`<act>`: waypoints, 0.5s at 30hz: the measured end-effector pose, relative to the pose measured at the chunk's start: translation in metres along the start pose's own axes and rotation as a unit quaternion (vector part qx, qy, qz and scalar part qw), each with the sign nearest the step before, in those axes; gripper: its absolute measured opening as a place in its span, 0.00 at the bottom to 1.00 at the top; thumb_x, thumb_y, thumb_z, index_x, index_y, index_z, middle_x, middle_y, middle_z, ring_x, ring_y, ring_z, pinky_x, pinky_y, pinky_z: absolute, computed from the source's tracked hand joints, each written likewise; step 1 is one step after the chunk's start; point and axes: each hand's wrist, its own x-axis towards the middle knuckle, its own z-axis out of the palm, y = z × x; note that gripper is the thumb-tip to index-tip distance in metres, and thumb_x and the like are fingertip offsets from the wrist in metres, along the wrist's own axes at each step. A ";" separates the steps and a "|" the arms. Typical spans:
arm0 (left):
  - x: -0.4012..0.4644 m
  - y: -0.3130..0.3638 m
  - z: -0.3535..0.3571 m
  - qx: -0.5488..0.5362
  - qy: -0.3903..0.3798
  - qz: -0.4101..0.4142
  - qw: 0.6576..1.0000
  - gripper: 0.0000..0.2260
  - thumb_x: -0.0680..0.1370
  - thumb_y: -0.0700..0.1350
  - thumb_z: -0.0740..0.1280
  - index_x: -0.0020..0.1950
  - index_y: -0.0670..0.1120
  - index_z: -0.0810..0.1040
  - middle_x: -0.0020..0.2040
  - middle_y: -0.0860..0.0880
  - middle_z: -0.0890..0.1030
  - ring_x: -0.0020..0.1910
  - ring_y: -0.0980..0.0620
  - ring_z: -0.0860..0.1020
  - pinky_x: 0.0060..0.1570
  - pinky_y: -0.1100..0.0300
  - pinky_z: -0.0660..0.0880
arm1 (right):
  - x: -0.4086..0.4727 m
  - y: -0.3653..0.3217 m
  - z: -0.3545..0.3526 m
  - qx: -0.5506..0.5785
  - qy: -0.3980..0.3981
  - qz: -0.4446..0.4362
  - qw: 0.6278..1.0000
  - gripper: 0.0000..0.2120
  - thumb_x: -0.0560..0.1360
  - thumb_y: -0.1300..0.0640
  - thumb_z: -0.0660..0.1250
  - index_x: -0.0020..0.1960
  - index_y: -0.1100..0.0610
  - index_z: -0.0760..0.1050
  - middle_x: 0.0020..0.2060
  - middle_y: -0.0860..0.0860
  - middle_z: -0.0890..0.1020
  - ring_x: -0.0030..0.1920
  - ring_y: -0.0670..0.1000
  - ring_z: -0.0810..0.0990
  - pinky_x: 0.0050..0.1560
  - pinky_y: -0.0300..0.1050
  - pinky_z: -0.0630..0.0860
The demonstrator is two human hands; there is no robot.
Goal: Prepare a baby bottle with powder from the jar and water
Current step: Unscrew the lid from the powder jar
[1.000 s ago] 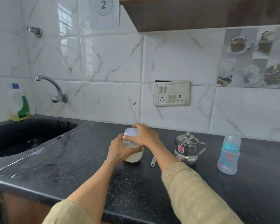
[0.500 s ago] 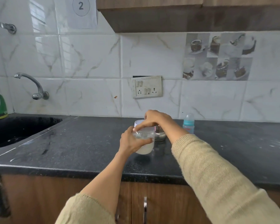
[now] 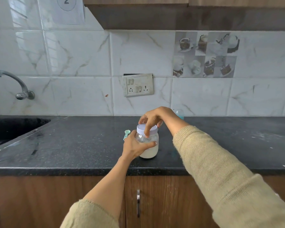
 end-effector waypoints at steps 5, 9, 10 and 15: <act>0.000 -0.003 0.001 -0.004 -0.005 0.001 1.000 0.29 0.60 0.56 0.78 0.55 0.51 0.71 0.48 0.55 0.76 0.46 0.55 0.76 0.44 0.62 0.72 | -0.003 0.000 -0.008 0.012 0.006 -0.016 1.000 0.36 0.68 0.42 0.72 0.72 0.46 0.63 0.72 0.49 0.64 0.68 0.54 0.67 0.64 0.50 0.70; 0.000 -0.004 0.001 -0.014 -0.010 -0.001 1.000 0.33 0.57 0.58 0.76 0.57 0.51 0.71 0.50 0.54 0.78 0.48 0.55 0.77 0.46 0.60 0.74 | -0.003 -0.007 -0.007 -0.045 0.053 0.053 0.996 0.38 0.67 0.30 0.65 0.68 0.53 0.69 0.63 0.53 0.75 0.44 0.52 0.77 0.48 0.44 0.75; 0.001 -0.004 0.001 -0.015 -0.011 -0.001 1.000 0.33 0.57 0.58 0.77 0.58 0.51 0.71 0.51 0.54 0.78 0.49 0.55 0.77 0.46 0.60 0.75 | -0.001 -0.009 -0.007 -0.056 0.044 0.067 0.995 0.39 0.66 0.30 0.65 0.68 0.54 0.69 0.62 0.53 0.75 0.42 0.53 0.78 0.48 0.44 0.76; 0.000 -0.005 0.002 -0.018 -0.012 0.005 1.000 0.29 0.60 0.56 0.78 0.55 0.51 0.71 0.49 0.56 0.78 0.47 0.57 0.76 0.45 0.63 0.72 | -0.005 -0.019 -0.007 -0.058 -0.010 0.056 0.997 0.30 0.64 0.41 0.70 0.65 0.44 0.71 0.64 0.47 0.70 0.56 0.53 0.77 0.57 0.48 0.76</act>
